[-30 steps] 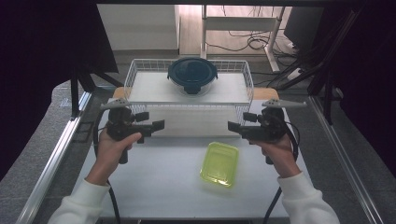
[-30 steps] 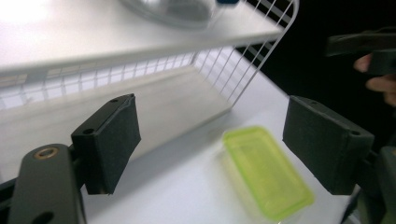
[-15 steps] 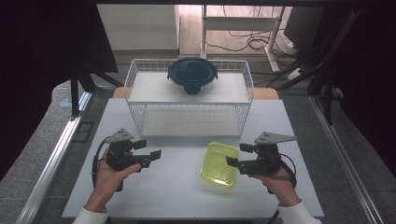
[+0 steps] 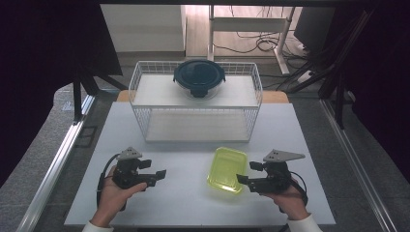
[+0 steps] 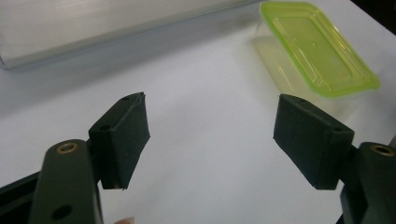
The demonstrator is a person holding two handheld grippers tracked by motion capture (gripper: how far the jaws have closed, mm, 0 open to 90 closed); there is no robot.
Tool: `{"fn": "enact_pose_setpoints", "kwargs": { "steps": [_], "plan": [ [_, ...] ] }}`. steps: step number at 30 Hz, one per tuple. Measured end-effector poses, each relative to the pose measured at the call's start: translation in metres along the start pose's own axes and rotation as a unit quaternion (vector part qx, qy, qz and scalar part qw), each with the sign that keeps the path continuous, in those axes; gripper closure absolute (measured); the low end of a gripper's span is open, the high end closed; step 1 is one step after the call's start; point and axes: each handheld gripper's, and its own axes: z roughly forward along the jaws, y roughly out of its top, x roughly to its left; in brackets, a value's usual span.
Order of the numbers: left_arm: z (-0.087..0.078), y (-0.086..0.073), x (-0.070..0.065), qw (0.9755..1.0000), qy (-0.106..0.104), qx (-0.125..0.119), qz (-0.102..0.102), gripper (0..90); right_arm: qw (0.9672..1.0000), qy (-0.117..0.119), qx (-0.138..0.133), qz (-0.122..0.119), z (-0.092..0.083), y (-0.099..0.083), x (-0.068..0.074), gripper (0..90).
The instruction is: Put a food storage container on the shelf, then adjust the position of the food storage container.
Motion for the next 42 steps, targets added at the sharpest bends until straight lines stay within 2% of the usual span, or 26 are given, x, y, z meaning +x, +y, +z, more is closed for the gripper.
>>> {"fn": "enact_pose_setpoints", "kwargs": {
  "steps": [3,5,10,18,23,28,31,35,38,42],
  "plan": [
    [0.004,-0.007,0.003,0.9998,0.003,0.011,-0.014,26.4,1.0,-0.004,0.001,-0.002,0.0,0.0,0.0,27.6],
    [0.005,-0.009,0.004,0.9998,0.004,0.014,-0.016,26.3,1.0,-0.003,0.005,-0.004,0.001,-0.001,0.001,27.9],
    [0.001,-0.009,0.002,0.9999,0.002,0.005,-0.013,26.0,0.9999,-0.005,0.011,-0.003,-0.001,0.0,0.0,30.5],
    [0.001,-0.011,0.001,0.9999,0.005,0.005,-0.01,25.0,0.9996,-0.008,0.024,0.01,-0.005,-0.004,-0.009,36.3],
    [0.0,-0.011,0.002,0.9999,0.012,0.005,-0.008,23.8,0.9987,-0.029,0.041,-0.001,-0.012,-0.013,-0.007,44.9],
    [0.005,-0.013,0.004,0.9997,0.014,0.019,-0.005,22.9,0.9956,-0.046,0.08,-0.013,-0.017,-0.036,-0.008,59.4],
    [0.004,-0.013,0.003,0.9997,0.012,0.02,-0.002,22.6,0.9916,-0.051,0.114,-0.031,-0.014,-0.045,-0.006,67.0],
    [0.002,-0.012,0.005,0.9998,0.014,0.015,-0.003,22.7,0.9842,-0.056,0.153,-0.069,-0.005,-0.046,-0.001,79.7],
    [0.001,-0.013,0.006,0.9998,0.016,0.014,-0.006,22.6,0.9808,-0.049,0.169,-0.085,0.0,-0.047,0.003,85.6],
    [-0.002,-0.013,0.005,0.9998,0.016,0.011,-0.004,22.6,0.9771,-0.046,0.184,-0.097,0.007,-0.05,0.004,88.6]
  ]
}}
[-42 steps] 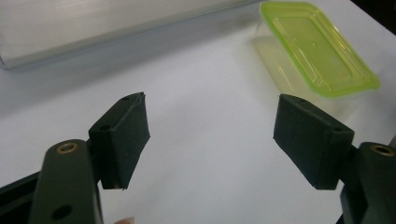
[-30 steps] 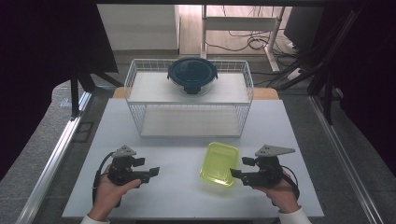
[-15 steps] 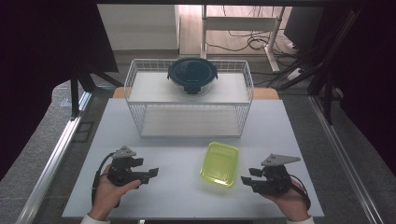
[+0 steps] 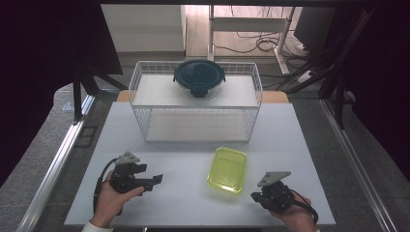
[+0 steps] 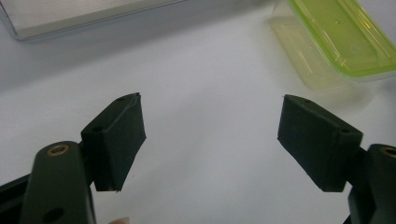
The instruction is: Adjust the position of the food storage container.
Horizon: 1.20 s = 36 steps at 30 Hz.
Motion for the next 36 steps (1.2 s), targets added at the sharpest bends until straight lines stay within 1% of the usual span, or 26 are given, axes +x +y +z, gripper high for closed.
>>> {"fn": "enact_pose_setpoints", "kwargs": {
  "steps": [2,3,7,8,9,10,11,12,13,15,17,19,22,23,25,30,32,33,34,36],
  "plan": [
    [0.0,0.0,0.0,1.0,-0.002,-0.002,0.001,22.6,1.0,0.0,0.003,-0.004,0.002,0.001,0.0,88.6],
    [0.0,-0.001,0.0,1.0,-0.003,-0.001,-0.002,22.6,0.9999,-0.005,0.01,-0.008,0.006,0.005,0.002,88.7],
    [0.002,-0.006,0.004,1.0,0.002,0.007,-0.007,22.5,0.9992,-0.002,0.023,-0.033,0.016,0.013,0.008,88.7],
    [0.002,-0.006,0.004,1.0,0.002,0.007,-0.007,22.5,0.9992,-0.002,0.023,-0.033,0.016,0.013,0.008,88.7],
    [0.002,-0.006,0.005,0.9999,0.004,0.008,-0.009,22.5,0.9987,-0.011,0.029,-0.041,0.022,0.016,0.009,88.8],
    [0.001,-0.008,0.006,0.9999,0.009,0.005,-0.013,22.7,0.9985,-0.015,0.032,-0.043,0.024,0.018,0.009,88.8],
    [0.001,-0.008,0.006,0.9999,0.009,0.005,-0.013,22.8,0.9981,-0.017,0.034,-0.048,0.026,0.02,0.011,88.8],
    [0.0,-0.008,0.006,0.9998,0.011,0.002,-0.015,22.8,0.9981,-0.017,0.034,-0.048,0.026,0.02,0.011,88.8],
    [-0.001,-0.008,0.006,0.9998,0.011,-0.001,-0.015,23.1,0.9977,-0.015,0.032,-0.058,0.027,0.023,0.017,88.8],
    [-0.002,-0.009,0.006,0.9998,0.012,0.0,-0.015,23.2,0.9973,-0.016,0.032,-0.064,0.028,0.027,0.023,88.9],
    [-0.002,-0.009,0.006,0.9998,0.012,0.0,-0.016,23.2,0.9972,-0.021,0.032,-0.064,0.03,0.031,0.027,88.8],
    [-0.002,-0.009,0.006,0.9998,0.012,-0.001,-0.016,23.1,0.9976,-0.024,0.03,-0.057,0.033,0.033,0.031,88.9],
    [-0.002,-0.009,0.007,0.9998,0.013,-0.002,-0.018,23.1,0.9977,-0.026,0.029,-0.056,0.036,0.036,0.035,88.9],
    [-0.002,-0.009,0.008,0.9997,0.015,-0.001,-0.018,23.1,0.9977,-0.028,0.028,-0.055,0.039,0.038,0.039,88.9],
    [-0.001,-0.009,0.008,0.9997,0.014,0.0,-0.018,23.1,0.9978,-0.032,0.027,-0.052,0.042,0.04,0.042,88.9],
    [-0.001,-0.01,0.009,0.9997,0.012,0.0,-0.021,23.4,0.9975,-0.035,0.024,-0.057,0.051,0.052,0.052,88.9],
    [0.0,-0.01,0.009,0.9997,0.012,0.0,-0.021,23.6,0.997,-0.036,0.025,-0.064,0.057,0.057,0.057,88.9],
    [0.0,-0.01,0.009,0.9997,0.012,0.0,-0.021,23.7,0.997,-0.036,0.025,-0.064,0.057,0.057,0.057,88.9],
    [0.001,-0.01,0.01,0.9997,0.011,0.002,-0.021,23.7,0.9965,-0.041,0.028,-0.067,0.064,0.064,0.062,88.9],
    [0.002,-0.011,0.01,0.9997,0.011,0.003,-0.021,23.7,0.9966,-0.041,0.027,-0.065,0.069,0.069,0.065,88.9]
  ]
}}
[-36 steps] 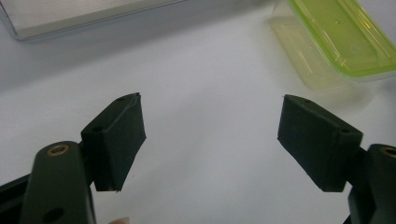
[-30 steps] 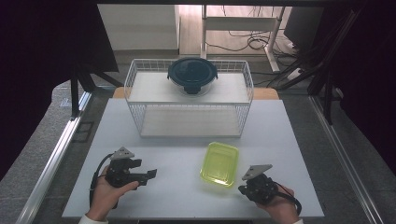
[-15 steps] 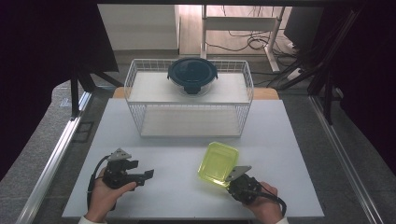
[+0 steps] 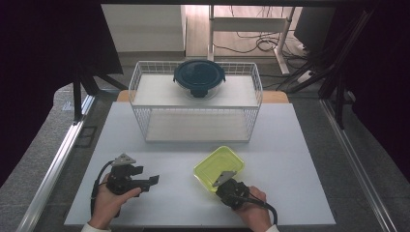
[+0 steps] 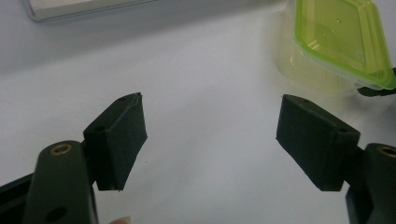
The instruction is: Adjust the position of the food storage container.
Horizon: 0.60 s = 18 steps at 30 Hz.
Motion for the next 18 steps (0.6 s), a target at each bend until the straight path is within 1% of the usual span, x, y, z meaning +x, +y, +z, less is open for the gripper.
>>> {"fn": "enact_pose_setpoints", "kwargs": {
  "steps": [2,6,7,9,11,13,14,15,18],
  "plan": [
    [0.0,0.0,0.0,1.0,0.001,0.0,0.0,23.7,1.0,-0.003,0.001,-0.005,0.004,0.005,0.003,88.9],
    [-0.002,-0.001,0.002,1.0,0.003,-0.002,-0.002,23.6,1.0,0.001,0.0,-0.007,0.006,0.009,0.007,88.9],
    [-0.002,-0.001,0.002,1.0,0.005,-0.003,-0.003,23.6,1.0,0.005,-0.001,-0.004,0.003,0.008,0.007,88.9],
    [-0.002,-0.002,0.001,1.0,0.006,-0.006,-0.004,23.6,0.9999,0.005,-0.01,0.001,-0.009,0.004,0.006,88.8],
    [-0.002,-0.001,0.001,1.0,0.007,-0.005,0.001,23.6,0.9995,0.009,-0.028,0.009,-0.024,-0.002,0.003,88.9],
    [-0.001,-0.001,0.0,1.0,0.006,-0.004,0.001,23.5,0.9987,0.004,-0.045,0.023,-0.038,-0.007,-0.005,88.9],
    [-0.001,-0.001,0.0,1.0,0.006,-0.004,0.001,23.4,0.9987,0.004,-0.045,0.023,-0.038,-0.007,-0.005,88.9],
    [-0.001,0.0,-0.001,1.0,0.006,-0.003,0.002,23.4,0.9974,-0.008,-0.059,0.04,-0.049,-0.008,-0.02,88.9],
    [0.001,0.0,-0.002,1.0,0.005,-0.002,0.003,23.3,0.9942,-0.025,-0.081,0.067,-0.063,-0.005,-0.048,88.9]
  ]
}}
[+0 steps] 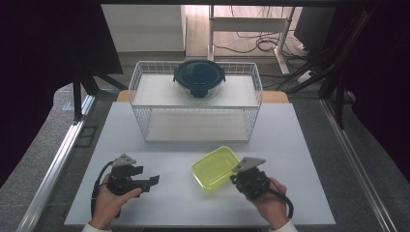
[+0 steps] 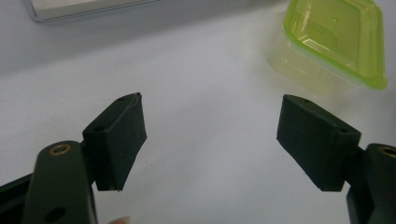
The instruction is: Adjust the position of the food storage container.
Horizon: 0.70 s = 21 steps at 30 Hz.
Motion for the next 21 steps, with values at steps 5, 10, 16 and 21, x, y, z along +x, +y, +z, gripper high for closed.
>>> {"fn": "enact_pose_setpoints", "kwargs": {
  "steps": [5,10,16,21],
  "plan": [
    [0.003,0.0,-0.001,1.0,-0.001,0.004,0.001,23.3,0.9984,-0.04,-0.011,0.038,-0.001,0.013,-0.05,88.9],
    [0.001,-0.001,0.001,1.0,0.0,0.001,-0.005,23.0,0.9973,-0.046,0.007,0.057,0.025,0.015,-0.081,89.0],
    [-0.004,-0.003,0.004,0.9999,0.008,-0.004,-0.008,23.1,0.9971,-0.047,0.033,0.049,0.045,0.012,-0.088,88.9],
    [-0.004,-0.003,0.002,1.0,0.005,-0.003,-0.007,23.1,0.9966,-0.044,0.054,0.045,0.052,0.006,-0.086,88.9]
  ]
}}
